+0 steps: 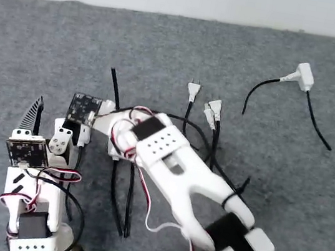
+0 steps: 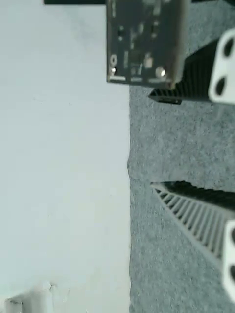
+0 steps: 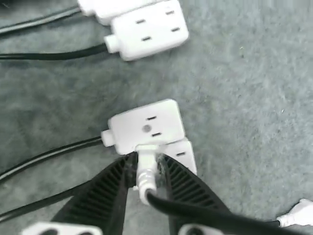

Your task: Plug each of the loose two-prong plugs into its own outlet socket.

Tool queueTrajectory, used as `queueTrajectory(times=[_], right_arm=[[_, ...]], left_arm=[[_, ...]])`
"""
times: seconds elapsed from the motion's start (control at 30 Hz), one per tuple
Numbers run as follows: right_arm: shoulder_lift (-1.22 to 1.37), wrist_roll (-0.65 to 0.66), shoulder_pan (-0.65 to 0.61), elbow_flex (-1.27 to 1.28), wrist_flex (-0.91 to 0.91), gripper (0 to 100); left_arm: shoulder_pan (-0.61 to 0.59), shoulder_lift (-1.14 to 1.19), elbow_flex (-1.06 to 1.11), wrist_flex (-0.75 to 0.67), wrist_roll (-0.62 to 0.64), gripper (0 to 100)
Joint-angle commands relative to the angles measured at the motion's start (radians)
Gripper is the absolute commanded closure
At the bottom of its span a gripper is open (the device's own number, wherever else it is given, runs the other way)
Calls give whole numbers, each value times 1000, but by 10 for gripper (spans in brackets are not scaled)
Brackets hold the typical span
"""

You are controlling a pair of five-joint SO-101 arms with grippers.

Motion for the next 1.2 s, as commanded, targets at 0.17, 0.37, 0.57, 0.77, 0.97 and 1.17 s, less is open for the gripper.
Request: queueTrajectory(times=[0.17,0.37,0.57,0.77,0.97,1.17], right_arm=[[160,15,28,-244,70,990],[148,15,71,-250,124,990],[113,14,70,-247,163,990],[107,12,71,-245,170,990],[105,11,68,-244,182,990],[105,8,67,-244,189,990]], left_arm=[[-8,-17,-8,-25,9,757],[-8,-15,-8,-25,9,757],[-8,-15,-8,-23,9,757],[-6,-15,-8,-23,9,757],[-5,-15,-8,-21,9,757],[-5,-15,-7,-21,8,757]])
